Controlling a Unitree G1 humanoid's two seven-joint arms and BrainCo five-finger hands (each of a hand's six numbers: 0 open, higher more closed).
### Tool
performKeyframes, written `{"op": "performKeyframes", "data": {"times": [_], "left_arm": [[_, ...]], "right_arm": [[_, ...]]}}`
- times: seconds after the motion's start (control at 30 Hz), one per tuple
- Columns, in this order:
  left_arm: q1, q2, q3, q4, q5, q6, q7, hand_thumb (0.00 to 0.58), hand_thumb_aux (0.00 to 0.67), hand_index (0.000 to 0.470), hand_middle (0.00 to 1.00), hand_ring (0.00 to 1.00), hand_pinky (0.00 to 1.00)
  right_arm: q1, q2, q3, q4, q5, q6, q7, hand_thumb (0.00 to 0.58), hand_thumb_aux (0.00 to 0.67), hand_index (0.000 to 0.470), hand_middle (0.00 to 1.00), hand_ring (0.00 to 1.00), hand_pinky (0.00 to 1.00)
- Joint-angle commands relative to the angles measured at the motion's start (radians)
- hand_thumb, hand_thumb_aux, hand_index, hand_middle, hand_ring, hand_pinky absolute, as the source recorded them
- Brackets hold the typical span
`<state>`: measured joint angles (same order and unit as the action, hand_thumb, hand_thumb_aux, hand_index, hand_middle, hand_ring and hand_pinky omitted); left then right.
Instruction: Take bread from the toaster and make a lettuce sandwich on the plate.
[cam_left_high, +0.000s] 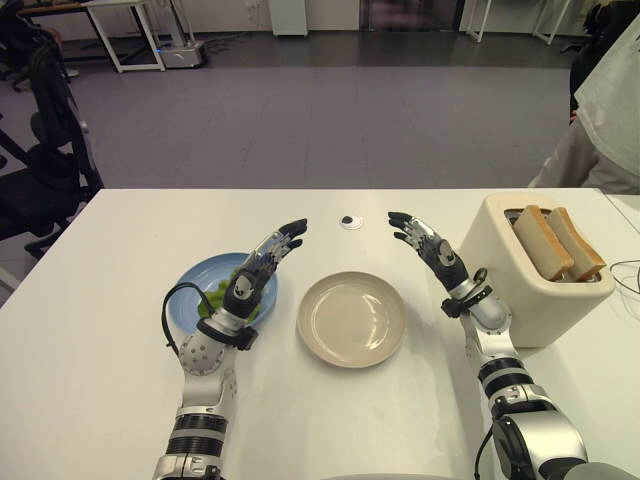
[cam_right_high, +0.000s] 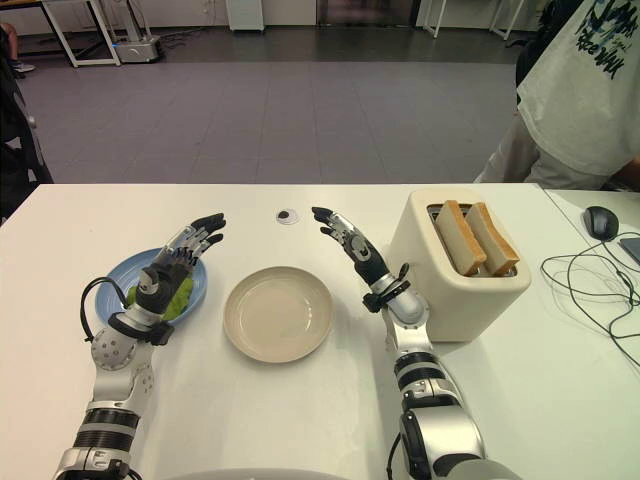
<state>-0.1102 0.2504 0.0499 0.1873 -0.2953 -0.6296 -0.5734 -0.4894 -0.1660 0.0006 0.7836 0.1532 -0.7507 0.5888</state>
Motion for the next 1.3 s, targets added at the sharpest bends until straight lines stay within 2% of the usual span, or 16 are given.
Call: {"op": "performKeyframes", "data": {"times": [0.03, 1.2, 1.27, 1.3], "left_arm": [[0.012, 0.003, 0.001, -0.010, 0.007, 0.015, 0.001, 0.000, 0.000, 0.000, 0.00, 0.00, 0.00], [0.013, 0.003, -0.005, -0.008, 0.016, 0.018, 0.000, 0.000, 0.000, 0.000, 0.00, 0.00, 0.00], [0.010, -0.001, -0.009, -0.005, 0.021, 0.019, 0.002, 0.000, 0.000, 0.000, 0.00, 0.00, 0.00], [0.004, -0.004, -0.014, 0.001, 0.025, 0.020, 0.001, 0.000, 0.000, 0.000, 0.00, 0.00, 0.00]], "right_arm": [[-0.008, -0.004, 0.005, -0.012, -0.013, 0.005, 0.006, 0.000, 0.000, 0.000, 0.00, 0.00, 0.00], [-0.004, -0.006, 0.014, -0.010, -0.033, 0.002, 0.013, 0.000, 0.000, 0.000, 0.00, 0.00, 0.00], [0.018, -0.026, 0.032, -0.059, -0.078, -0.043, 0.001, 0.000, 0.000, 0.000, 0.00, 0.00, 0.00], [0.039, -0.045, 0.024, -0.151, -0.057, -0.036, 0.005, 0.000, 0.000, 0.000, 0.00, 0.00, 0.00]]}}
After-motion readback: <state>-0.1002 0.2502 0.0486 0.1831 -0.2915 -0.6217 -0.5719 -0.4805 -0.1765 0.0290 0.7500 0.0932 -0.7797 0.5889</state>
